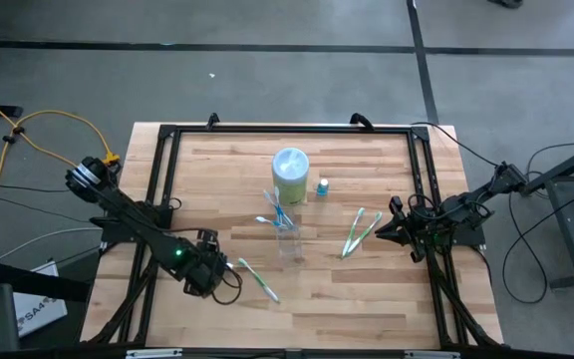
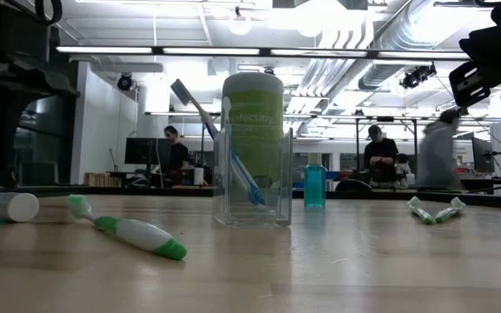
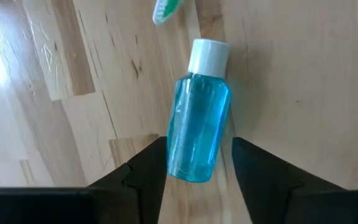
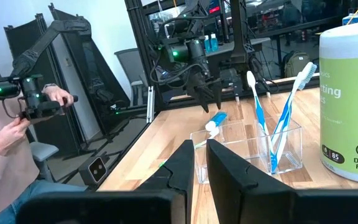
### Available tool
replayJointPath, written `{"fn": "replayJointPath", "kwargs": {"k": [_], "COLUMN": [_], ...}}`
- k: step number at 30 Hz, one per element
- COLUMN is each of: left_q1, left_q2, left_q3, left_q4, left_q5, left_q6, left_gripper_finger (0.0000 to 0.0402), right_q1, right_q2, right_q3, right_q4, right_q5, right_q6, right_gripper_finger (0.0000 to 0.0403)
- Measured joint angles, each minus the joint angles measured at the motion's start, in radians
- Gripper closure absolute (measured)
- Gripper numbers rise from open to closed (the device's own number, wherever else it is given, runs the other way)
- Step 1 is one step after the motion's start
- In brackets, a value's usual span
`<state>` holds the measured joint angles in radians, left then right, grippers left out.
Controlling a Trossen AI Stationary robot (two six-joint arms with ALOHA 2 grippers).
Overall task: Pick & Place toothbrushing station
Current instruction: Put the bottom mouthwash into the transparent organizer
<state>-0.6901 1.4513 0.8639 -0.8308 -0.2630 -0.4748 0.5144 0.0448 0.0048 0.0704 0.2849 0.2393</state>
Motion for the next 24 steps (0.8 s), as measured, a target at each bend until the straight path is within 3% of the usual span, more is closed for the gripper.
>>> {"fn": "replayJointPath", "kwargs": {"k": [7,12,24], "left_q1": [0.030,0.049,0.048], "left_q2": [0.000,0.000,0.000], "left_q3": [-0.009,-0.050,-0.137], "left_q4": [0.026,0.082,0.214], "left_q5": [0.013,0.075,0.077], "left_q6": [0.082,0.084,0.085], "left_gripper_finger": [0.0218,0.0217,0.0217], "right_q1": [0.000,0.000,0.000], "right_q2": [0.000,0.000,0.000], "right_q3": [0.000,0.000,0.000], "right_q4": [0.000,0.000,0.000], "right_q5": [0.000,0.000,0.000], "right_q6": [0.000,0.000,0.000], "right_gripper_finger": [0.0366,0.0366,0.0366]}}
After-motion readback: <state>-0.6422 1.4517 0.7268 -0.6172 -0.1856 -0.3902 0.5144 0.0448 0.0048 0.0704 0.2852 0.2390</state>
